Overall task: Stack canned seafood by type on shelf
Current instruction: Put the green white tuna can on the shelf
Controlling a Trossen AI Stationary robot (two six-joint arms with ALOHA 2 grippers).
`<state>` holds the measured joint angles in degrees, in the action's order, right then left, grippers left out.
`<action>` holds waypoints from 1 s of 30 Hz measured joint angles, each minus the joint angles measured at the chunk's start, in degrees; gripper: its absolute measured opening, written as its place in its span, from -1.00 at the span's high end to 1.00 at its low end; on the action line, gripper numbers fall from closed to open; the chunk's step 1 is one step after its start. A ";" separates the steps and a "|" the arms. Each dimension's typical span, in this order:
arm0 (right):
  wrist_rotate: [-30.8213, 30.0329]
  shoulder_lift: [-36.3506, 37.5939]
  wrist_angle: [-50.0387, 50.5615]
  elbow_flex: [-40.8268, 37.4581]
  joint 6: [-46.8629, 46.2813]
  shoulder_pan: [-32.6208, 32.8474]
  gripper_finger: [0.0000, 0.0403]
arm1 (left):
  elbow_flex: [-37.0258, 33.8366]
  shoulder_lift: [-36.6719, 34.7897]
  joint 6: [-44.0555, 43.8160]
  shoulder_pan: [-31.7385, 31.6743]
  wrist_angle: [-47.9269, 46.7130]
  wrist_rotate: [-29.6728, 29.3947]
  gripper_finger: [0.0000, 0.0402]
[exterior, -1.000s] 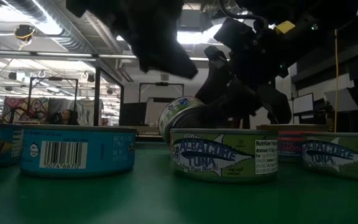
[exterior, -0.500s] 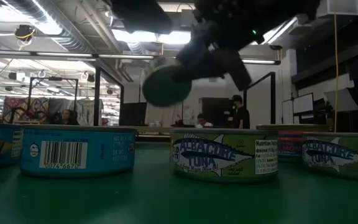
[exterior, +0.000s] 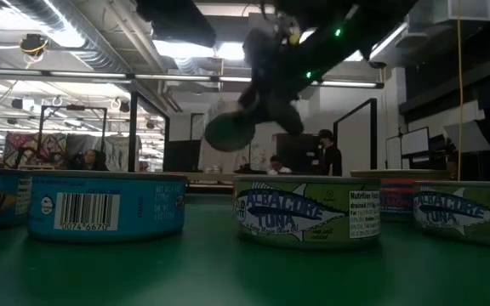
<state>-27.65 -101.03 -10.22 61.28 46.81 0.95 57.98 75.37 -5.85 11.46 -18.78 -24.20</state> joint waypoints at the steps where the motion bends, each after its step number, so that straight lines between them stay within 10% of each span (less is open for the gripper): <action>1: 0.39 -0.14 0.43 -0.01 0.02 -0.99 0.23 | 0.00 0.02 -0.01 0.00 -0.18 -0.01 0.40; 30: 7.73 -8.65 -12.15 0.07 1.62 -14.10 0.22 | -0.02 0.11 0.07 0.00 -0.72 -0.09 0.40</action>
<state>-19.91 -109.69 -22.36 61.34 48.43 -13.15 57.95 75.48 -5.78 11.46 -19.51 -24.29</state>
